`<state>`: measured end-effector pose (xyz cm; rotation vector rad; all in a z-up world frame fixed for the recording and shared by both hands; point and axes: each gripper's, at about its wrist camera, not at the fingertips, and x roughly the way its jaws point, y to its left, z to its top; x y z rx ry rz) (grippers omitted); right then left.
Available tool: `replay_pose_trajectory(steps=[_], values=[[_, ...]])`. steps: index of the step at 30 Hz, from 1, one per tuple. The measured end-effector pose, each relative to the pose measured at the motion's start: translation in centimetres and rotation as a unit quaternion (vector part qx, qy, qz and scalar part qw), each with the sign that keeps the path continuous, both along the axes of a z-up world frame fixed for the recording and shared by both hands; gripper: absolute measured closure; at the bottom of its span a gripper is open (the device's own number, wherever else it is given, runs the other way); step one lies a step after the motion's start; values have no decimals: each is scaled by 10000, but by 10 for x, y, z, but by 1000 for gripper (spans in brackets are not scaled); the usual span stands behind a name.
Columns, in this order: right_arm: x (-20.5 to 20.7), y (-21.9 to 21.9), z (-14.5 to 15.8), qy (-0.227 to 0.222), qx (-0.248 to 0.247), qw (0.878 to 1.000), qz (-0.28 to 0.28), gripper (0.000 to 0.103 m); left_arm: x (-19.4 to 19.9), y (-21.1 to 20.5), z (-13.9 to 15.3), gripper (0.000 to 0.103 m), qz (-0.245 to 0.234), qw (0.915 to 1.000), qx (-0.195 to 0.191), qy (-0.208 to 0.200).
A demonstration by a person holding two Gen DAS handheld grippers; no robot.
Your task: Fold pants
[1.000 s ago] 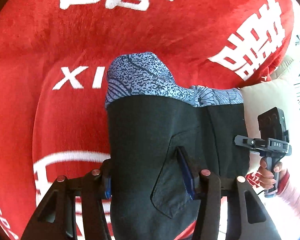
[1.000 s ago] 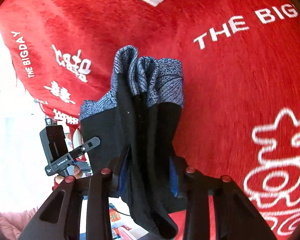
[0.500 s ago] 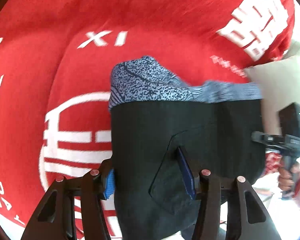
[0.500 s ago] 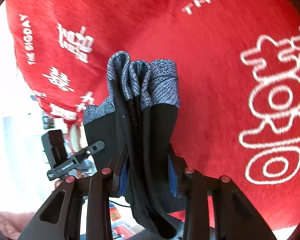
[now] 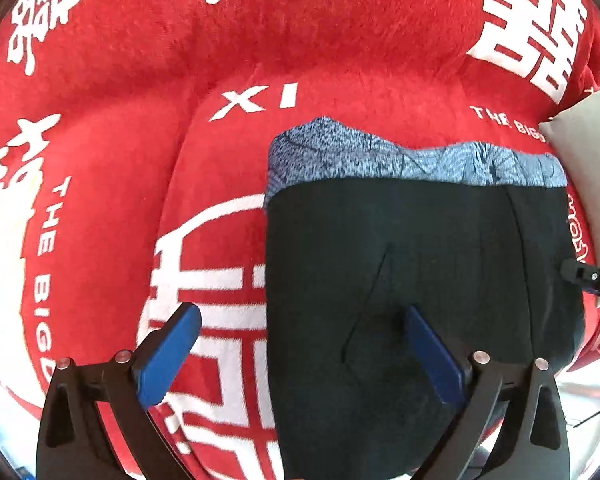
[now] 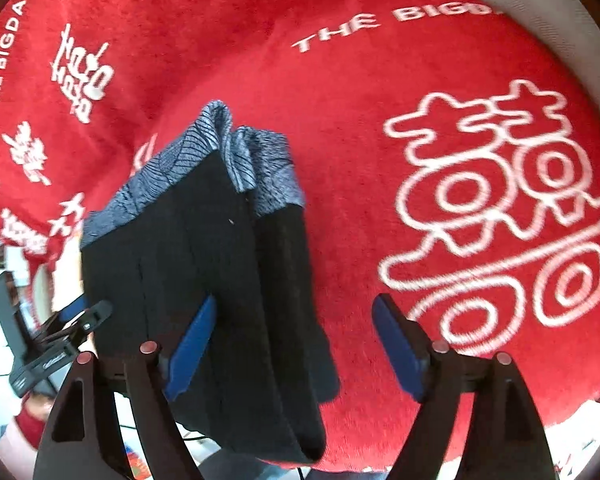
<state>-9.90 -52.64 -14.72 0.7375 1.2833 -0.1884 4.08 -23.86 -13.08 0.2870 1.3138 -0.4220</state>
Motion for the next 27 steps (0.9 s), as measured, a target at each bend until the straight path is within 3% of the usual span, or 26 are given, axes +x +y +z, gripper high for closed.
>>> replay_pose_trajectory(steps=[4,6,17,27], values=[[-8,15,25,303,-980,9947,53,12,-16,5,15,1,-61,9997,230,-43],[-13,27,38,347,-1196,9921,140,12,-26,8,26,1,-96,9996,269,-43],[-28,99,99,470,-1900,9796,455,11,-80,5,85,1,-192,9972,544,-466],[-26,125,126,542,-1950,9775,601,11,-104,7,104,1,-182,9961,741,-444]])
